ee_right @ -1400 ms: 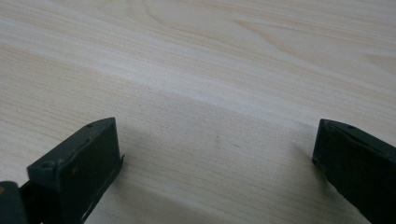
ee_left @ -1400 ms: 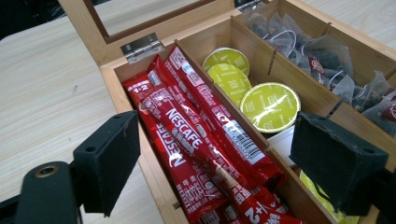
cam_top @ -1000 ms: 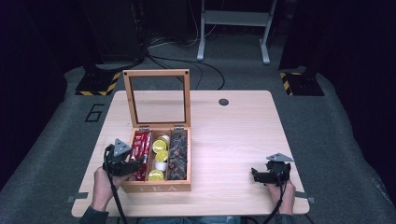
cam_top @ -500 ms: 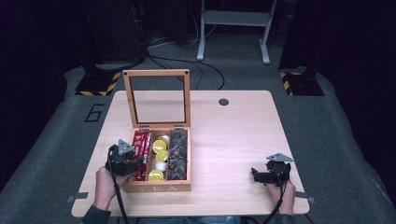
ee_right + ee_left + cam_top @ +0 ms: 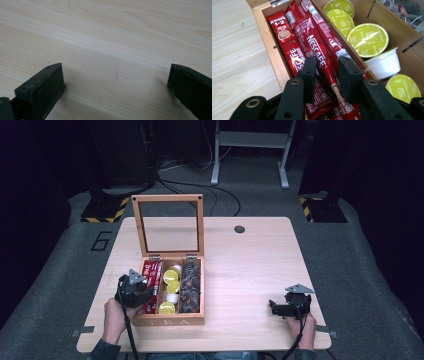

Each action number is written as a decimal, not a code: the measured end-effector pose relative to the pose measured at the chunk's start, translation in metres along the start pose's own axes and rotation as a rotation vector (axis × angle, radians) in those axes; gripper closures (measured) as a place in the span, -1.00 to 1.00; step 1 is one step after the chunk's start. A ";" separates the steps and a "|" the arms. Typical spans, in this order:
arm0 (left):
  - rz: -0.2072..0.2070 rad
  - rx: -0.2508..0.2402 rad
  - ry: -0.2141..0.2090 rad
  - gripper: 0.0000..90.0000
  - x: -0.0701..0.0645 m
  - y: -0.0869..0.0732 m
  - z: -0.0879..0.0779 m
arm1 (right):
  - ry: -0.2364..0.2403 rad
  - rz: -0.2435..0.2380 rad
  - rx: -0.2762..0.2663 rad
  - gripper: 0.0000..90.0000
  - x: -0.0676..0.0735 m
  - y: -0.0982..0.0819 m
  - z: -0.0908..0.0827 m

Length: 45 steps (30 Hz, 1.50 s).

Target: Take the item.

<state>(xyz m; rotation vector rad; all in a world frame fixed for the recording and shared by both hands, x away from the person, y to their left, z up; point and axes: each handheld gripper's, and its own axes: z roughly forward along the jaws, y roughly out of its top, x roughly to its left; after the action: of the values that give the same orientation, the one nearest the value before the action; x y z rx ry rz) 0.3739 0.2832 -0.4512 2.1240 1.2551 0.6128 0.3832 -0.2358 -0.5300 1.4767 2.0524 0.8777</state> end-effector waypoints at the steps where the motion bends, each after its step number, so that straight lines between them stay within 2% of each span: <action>1: 0.001 0.001 0.000 0.50 0.000 0.000 0.000 | 0.000 0.000 0.000 -1.00 0.000 0.000 0.000; 14: -0.018 -0.011 -0.002 0.60 -0.001 -0.001 -0.001 | 0.004 -0.007 0.003 -1.00 0.000 0.000 -0.001; 21: -0.036 -0.036 -0.009 0.79 -0.001 -0.003 -0.003 | 0.003 -0.009 0.001 -1.00 0.000 0.000 -0.001; 33: -0.042 -0.071 -0.029 0.82 0.000 -0.004 -0.012 | 0.004 -0.009 0.001 -1.00 0.000 0.000 -0.001; 45: -0.053 -0.123 -0.014 0.82 0.004 0.001 -0.026 | 0.005 -0.009 0.002 -1.00 0.000 0.000 -0.001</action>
<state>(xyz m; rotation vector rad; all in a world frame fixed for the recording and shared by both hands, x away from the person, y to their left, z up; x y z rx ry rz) 0.3596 0.2928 -0.4320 1.9849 1.2306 0.6341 0.3825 -0.2357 -0.5296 1.4670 2.0624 0.8773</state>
